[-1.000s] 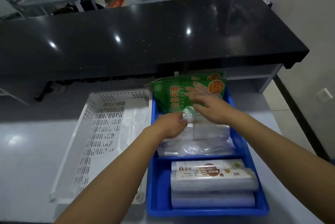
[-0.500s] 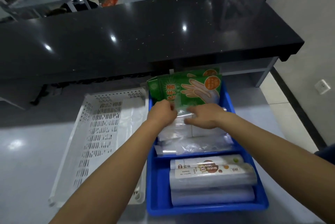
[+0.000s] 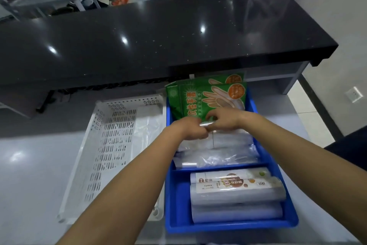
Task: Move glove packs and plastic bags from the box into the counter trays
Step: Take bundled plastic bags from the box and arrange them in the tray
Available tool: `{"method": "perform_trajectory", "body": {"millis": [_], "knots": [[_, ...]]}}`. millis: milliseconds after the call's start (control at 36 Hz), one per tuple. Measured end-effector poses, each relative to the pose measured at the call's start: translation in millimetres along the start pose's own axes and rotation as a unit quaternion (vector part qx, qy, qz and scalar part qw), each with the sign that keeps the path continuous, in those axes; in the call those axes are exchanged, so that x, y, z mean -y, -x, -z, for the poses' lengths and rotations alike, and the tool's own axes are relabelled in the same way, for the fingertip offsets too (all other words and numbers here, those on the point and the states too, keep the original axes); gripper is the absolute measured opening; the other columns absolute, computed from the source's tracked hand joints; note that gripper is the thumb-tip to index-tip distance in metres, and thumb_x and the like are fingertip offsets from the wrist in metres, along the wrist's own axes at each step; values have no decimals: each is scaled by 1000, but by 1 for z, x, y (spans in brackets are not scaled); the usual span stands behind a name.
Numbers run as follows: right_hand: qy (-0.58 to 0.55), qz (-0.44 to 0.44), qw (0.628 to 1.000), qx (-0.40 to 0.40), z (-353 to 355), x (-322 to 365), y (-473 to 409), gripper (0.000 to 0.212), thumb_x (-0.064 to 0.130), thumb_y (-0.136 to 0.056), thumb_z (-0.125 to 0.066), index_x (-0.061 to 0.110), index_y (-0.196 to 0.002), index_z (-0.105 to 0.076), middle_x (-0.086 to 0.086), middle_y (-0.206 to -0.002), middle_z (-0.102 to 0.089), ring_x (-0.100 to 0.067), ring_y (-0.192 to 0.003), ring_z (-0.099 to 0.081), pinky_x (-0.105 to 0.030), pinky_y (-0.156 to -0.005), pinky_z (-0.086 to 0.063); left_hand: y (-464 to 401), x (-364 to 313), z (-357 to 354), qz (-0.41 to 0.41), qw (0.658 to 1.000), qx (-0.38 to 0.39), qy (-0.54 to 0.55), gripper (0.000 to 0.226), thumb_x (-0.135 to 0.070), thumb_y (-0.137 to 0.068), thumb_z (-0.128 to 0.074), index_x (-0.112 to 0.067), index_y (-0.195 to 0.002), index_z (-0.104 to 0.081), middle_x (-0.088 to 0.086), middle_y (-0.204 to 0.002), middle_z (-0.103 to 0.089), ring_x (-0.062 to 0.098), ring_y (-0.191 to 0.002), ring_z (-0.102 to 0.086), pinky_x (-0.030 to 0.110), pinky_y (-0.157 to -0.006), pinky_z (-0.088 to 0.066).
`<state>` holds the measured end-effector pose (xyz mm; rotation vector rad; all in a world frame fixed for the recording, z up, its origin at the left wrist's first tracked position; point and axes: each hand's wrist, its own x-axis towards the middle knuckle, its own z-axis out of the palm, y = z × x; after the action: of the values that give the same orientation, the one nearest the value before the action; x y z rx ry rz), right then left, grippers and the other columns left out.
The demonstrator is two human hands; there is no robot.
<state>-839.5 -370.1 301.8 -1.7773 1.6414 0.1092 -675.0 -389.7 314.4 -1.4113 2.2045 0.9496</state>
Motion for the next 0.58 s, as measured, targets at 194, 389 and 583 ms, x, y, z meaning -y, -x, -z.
{"method": "perform_trajectory", "body": {"millis": [194,389,583], "knots": [[17,16,978,-206,-23,-9,52,60,51,-87,-58,25,-140,-50,0,-149,-47,-21,-133,-44,-40,-104,-41,0,8,-3,-35,997,-49,-40,78,-37,-77,-64,-23,-148,-35,5,-147,-48,28,-129,-49,47,-105,-42],[-17,6,972,-235,-35,6,96,61,50,-91,-57,25,-144,-45,1,-152,-43,-17,-139,-37,-42,-115,-30,54,33,-10,-122,973,-186,62,76,-28,-85,-63,-27,-153,-28,-2,-160,-27,19,-146,-23,40,-119,-23],[-59,54,967,-241,-60,79,122,62,57,-91,-53,33,-147,-39,7,-158,-32,-14,-147,-22,-39,-120,-18,158,82,-57,-128,934,-275,189,68,-42,-92,-61,-48,-149,-25,-23,-159,-17,-6,-144,-13,23,-116,-14]]}}
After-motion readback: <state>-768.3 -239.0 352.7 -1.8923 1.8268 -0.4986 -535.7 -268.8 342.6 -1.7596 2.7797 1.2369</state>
